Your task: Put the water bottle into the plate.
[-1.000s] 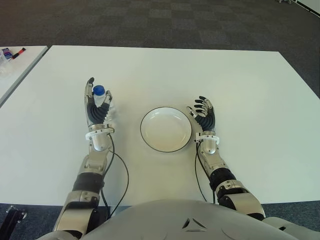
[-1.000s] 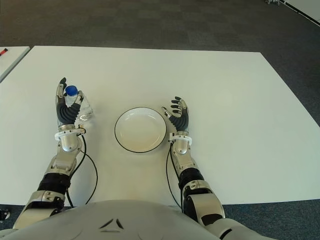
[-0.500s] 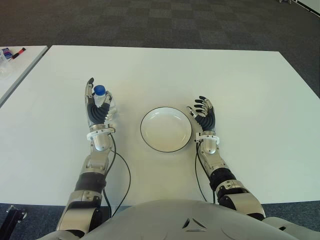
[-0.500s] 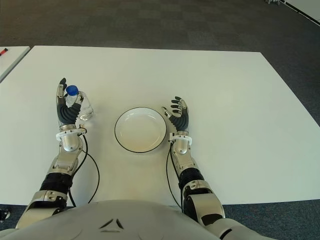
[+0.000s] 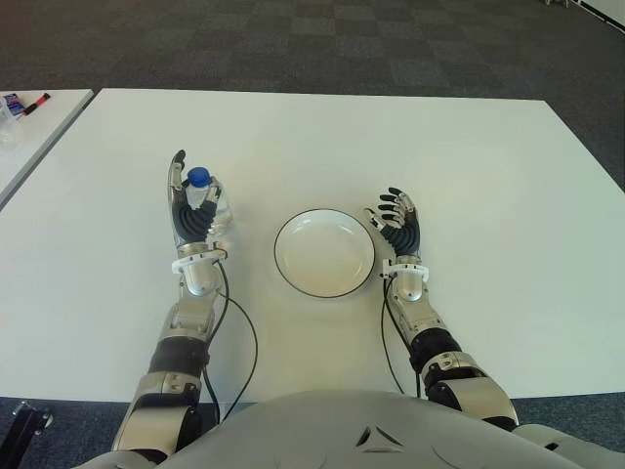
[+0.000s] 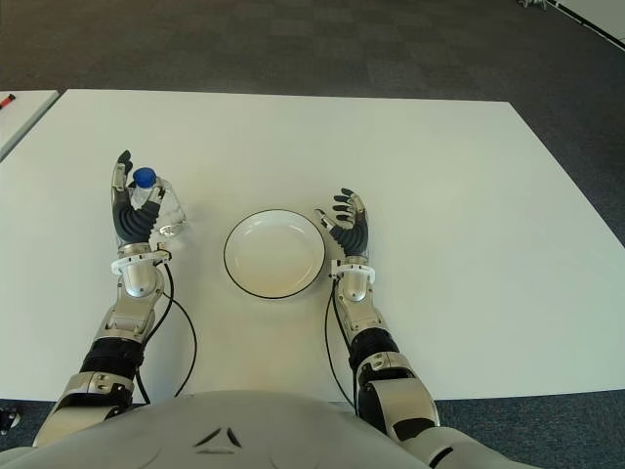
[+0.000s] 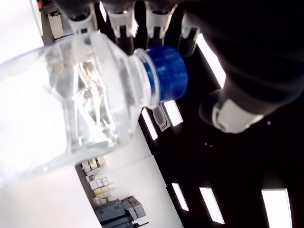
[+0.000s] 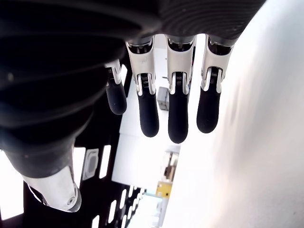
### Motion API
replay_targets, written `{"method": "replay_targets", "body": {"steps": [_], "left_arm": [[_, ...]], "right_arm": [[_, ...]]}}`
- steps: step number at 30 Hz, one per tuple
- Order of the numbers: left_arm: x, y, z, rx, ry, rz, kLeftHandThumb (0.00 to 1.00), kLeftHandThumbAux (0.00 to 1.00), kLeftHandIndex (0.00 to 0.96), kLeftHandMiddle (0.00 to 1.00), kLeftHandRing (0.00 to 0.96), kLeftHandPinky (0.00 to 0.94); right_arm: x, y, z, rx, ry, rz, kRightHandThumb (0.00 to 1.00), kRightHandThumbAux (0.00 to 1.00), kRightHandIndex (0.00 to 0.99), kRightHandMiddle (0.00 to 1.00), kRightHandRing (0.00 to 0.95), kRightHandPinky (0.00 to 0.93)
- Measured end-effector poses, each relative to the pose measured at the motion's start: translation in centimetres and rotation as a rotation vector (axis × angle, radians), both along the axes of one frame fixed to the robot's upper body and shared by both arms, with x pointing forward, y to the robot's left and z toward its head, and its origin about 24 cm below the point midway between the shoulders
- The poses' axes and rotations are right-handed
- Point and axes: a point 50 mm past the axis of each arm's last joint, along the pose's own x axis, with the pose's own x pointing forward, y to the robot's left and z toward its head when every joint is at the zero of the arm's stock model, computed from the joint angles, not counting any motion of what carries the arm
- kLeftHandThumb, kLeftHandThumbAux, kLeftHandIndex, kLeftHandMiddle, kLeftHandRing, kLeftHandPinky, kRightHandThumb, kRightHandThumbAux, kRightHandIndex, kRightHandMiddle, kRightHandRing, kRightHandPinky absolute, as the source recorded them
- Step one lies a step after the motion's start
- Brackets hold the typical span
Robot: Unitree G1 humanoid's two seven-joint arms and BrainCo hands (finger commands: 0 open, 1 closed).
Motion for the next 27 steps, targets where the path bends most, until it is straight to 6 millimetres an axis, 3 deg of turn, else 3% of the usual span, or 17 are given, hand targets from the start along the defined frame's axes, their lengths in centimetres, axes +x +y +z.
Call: {"method": "replay_targets", "body": {"steps": [12, 27], "left_arm": [[-0.01, -0.18, 0.00, -0.008, -0.005, -0.001, 0.488, 0.558, 0.000, 0.001, 0.064, 0.189], [-0.01, -0.20, -0.11, -0.034, -0.004, 0.006, 0.498, 0.548, 0.000, 0.000, 0.047, 0.146]], "right_arm": [[0.02, -0.15, -0.01, 0.005, 0.003, 0.001, 0.725, 0.717, 0.196, 0.338, 0.367, 0.395], [0.03, -0.26, -0.02, 0.007, 0.004, -0.002, 0.708, 0.717, 0.192, 0.336, 0.364, 0.388]]}}
